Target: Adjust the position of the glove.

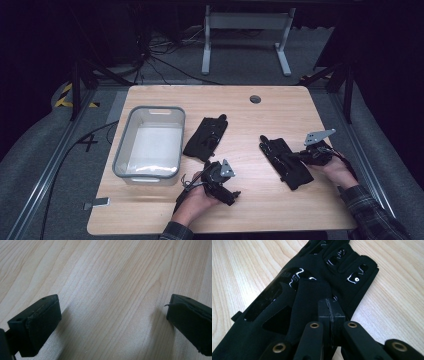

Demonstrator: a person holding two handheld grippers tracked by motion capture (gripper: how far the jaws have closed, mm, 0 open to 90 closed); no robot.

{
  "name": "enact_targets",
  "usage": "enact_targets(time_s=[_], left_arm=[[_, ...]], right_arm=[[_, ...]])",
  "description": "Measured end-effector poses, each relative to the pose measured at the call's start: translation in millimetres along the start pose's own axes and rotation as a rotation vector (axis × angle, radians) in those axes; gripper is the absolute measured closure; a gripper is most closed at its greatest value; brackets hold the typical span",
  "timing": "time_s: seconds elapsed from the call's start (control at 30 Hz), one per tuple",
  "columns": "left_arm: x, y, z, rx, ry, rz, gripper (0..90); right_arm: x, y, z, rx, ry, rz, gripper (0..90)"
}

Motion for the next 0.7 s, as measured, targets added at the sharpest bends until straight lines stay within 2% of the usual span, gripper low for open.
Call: enact_targets(time_s=[0.23, 0.47, 0.7], left_arm=[[0.0, 0.0, 0.0, 0.001, 0.0, 0.0, 0.0], [0.0, 0.1, 0.0, 0.0, 0.0, -0.001, 0.0], [0.0, 0.1, 0.0, 0.001, 0.0, -0.001, 0.0]], right_arm=[[-8.7, -8.6, -5.4, 0.014, 0.006, 0.004, 90.0], [-17.8, -31.0, -11.7, 0.032, -0.014, -0.016, 90.0], [-24.5, -44.0, -15.4, 0.048, -0.011, -0.026, 90.0]])
Point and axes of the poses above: each handheld gripper's, and its own axes: z roughly forward along the jaws, x roughly out of its top, y roughly to its right, the point moved 5 cm from there along z, roughly forward along the jaws, and after that the axes turned 5 degrees about z, right-handed, at the moved point
